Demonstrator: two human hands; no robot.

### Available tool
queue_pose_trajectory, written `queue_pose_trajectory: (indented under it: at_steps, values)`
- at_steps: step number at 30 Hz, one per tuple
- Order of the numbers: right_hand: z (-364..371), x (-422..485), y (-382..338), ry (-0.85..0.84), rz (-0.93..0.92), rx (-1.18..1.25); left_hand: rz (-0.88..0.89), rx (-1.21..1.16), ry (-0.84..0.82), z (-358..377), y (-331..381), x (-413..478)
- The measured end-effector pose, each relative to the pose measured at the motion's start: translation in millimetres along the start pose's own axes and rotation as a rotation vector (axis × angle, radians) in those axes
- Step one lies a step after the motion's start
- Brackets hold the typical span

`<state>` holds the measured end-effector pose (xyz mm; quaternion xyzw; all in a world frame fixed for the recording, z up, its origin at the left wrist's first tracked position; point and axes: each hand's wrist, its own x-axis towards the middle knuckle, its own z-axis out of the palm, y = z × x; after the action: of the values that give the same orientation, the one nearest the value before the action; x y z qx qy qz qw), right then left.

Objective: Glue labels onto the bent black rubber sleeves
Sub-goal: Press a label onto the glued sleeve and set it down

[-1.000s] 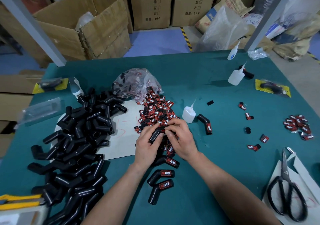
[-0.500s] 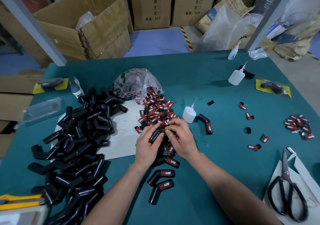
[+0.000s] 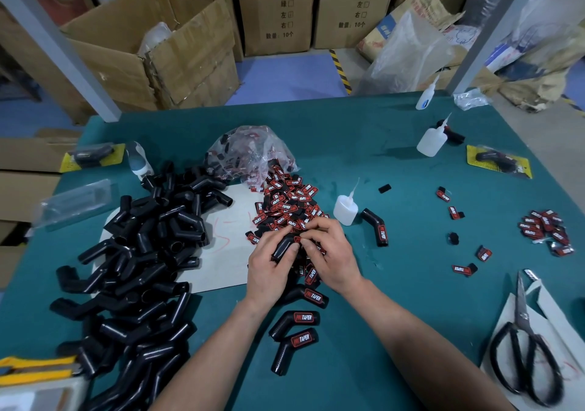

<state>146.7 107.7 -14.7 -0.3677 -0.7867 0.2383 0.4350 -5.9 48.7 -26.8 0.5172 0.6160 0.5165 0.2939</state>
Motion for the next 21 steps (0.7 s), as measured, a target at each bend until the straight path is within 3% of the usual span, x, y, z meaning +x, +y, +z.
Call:
queue_pose_trajectory:
  at_steps: [11,17,21]
  values:
    - [3.6,-2.3,3.0,0.055,-0.022,0.063,-0.004,-0.087,0.047,1.5,0.4,2.1]
    - [1.1,-2.5,8.5,0.193,0.236,0.204,-0.105,-0.174,0.086,0.2,-2.7,3.6]
    - [4.1,-1.7,6.4,0.117,0.349,0.336,-0.114,-0.184,0.084,0.0,-2.0,3.0]
